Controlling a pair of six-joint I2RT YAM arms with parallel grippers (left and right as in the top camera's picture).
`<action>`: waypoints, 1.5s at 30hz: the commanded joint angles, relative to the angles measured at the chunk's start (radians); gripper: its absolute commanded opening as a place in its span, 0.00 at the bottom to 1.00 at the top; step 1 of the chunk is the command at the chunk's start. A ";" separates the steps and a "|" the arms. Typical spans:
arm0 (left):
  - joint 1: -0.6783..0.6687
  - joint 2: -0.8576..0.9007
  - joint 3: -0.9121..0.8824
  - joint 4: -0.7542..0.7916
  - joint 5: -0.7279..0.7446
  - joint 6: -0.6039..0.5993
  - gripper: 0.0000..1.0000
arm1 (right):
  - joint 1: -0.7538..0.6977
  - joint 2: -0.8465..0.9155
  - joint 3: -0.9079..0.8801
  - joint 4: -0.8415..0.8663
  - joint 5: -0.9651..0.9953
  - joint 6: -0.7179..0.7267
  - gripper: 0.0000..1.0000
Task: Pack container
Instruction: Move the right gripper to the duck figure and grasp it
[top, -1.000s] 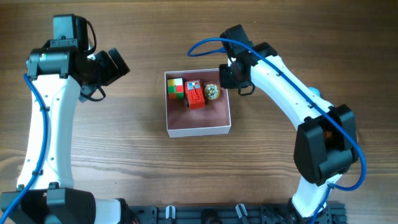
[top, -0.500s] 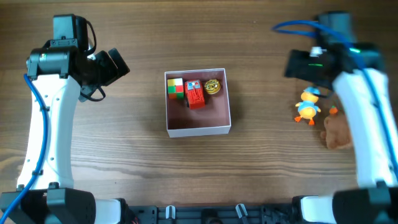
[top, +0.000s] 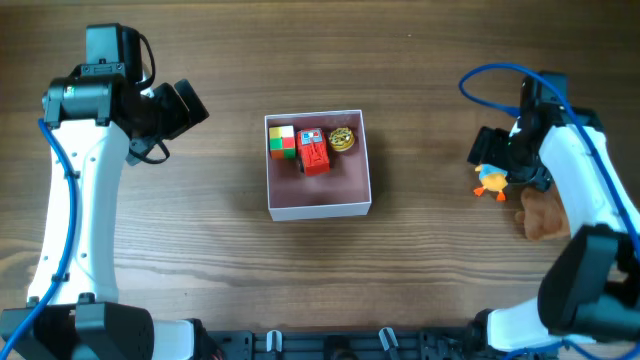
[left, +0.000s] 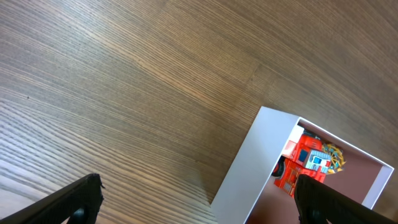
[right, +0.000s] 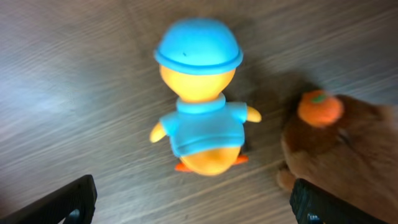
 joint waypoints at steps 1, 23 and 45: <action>0.006 -0.003 0.003 -0.001 0.016 0.019 1.00 | -0.005 0.061 -0.008 0.058 -0.016 -0.028 1.00; 0.006 -0.003 0.003 -0.007 0.015 0.019 1.00 | -0.012 0.263 0.014 0.103 -0.035 -0.043 0.41; 0.006 -0.003 0.003 -0.008 0.016 0.019 1.00 | 0.541 -0.246 0.184 -0.013 -0.129 0.023 0.04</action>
